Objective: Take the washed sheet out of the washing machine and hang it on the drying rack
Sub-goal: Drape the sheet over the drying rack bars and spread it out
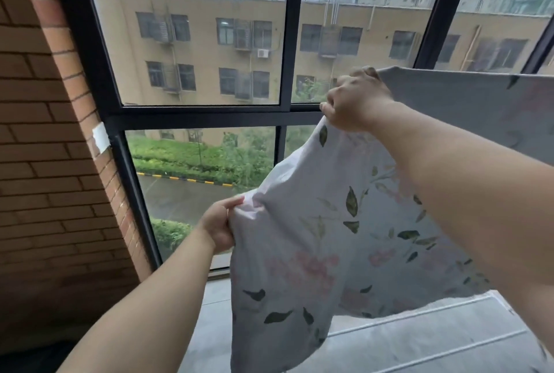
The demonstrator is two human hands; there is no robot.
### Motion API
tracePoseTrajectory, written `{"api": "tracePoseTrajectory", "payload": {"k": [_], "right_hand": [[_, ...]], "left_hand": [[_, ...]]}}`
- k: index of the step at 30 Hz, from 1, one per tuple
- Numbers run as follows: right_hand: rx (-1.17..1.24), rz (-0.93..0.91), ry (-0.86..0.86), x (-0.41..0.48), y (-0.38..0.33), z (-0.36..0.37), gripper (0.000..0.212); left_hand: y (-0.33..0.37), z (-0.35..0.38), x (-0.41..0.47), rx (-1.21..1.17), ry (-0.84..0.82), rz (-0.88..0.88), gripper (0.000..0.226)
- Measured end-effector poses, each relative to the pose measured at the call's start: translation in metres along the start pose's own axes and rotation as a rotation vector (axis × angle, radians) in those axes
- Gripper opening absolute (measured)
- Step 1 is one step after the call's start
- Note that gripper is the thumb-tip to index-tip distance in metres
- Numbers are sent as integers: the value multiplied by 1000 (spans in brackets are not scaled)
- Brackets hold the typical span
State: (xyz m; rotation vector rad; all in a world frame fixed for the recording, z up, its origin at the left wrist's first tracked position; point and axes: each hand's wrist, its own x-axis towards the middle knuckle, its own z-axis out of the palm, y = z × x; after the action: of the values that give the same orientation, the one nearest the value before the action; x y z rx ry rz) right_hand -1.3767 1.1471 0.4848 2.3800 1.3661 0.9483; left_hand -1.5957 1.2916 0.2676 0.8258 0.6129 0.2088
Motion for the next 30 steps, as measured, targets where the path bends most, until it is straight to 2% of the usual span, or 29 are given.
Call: {"api": "tracePoseTrajectory", "payload": {"k": [3, 5, 7, 9, 12, 13, 15, 17, 18, 22, 26, 30], "right_hand": [[0, -2, -2, 1, -2, -3, 56], [4, -5, -13, 2, -2, -3, 57], [0, -17, -4, 2, -4, -3, 57], [0, -15, 11, 2, -4, -2, 58], [10, 7, 25, 3, -4, 0, 60], [12, 9, 22, 3, -5, 0, 61], [18, 9, 18, 3, -4, 0, 62], [33, 12, 25, 2, -4, 1, 60], [37, 18, 27, 1, -3, 2, 59], [46, 30, 43, 1, -5, 1, 55], [98, 61, 95, 5, -8, 4, 52], [232, 105, 132, 11, -16, -1, 50]], "left_hand": [[39, 1, -8, -259, -77, 216, 32], [70, -4, -13, -347, -18, 315, 38], [101, -8, -29, -343, 21, 371, 33], [122, -3, -47, -238, 40, 261, 28], [133, 5, -58, 99, 100, 39, 80], [131, 7, -60, 193, 126, -6, 85], [126, 21, -69, 323, 156, -33, 67], [124, 33, -76, 339, 156, 54, 38], [124, 40, -78, 312, 141, 128, 32], [135, 48, -78, 108, 119, 456, 30], [157, 44, -77, 268, 276, 766, 25], [186, 38, -92, 352, 352, 939, 15]]}}
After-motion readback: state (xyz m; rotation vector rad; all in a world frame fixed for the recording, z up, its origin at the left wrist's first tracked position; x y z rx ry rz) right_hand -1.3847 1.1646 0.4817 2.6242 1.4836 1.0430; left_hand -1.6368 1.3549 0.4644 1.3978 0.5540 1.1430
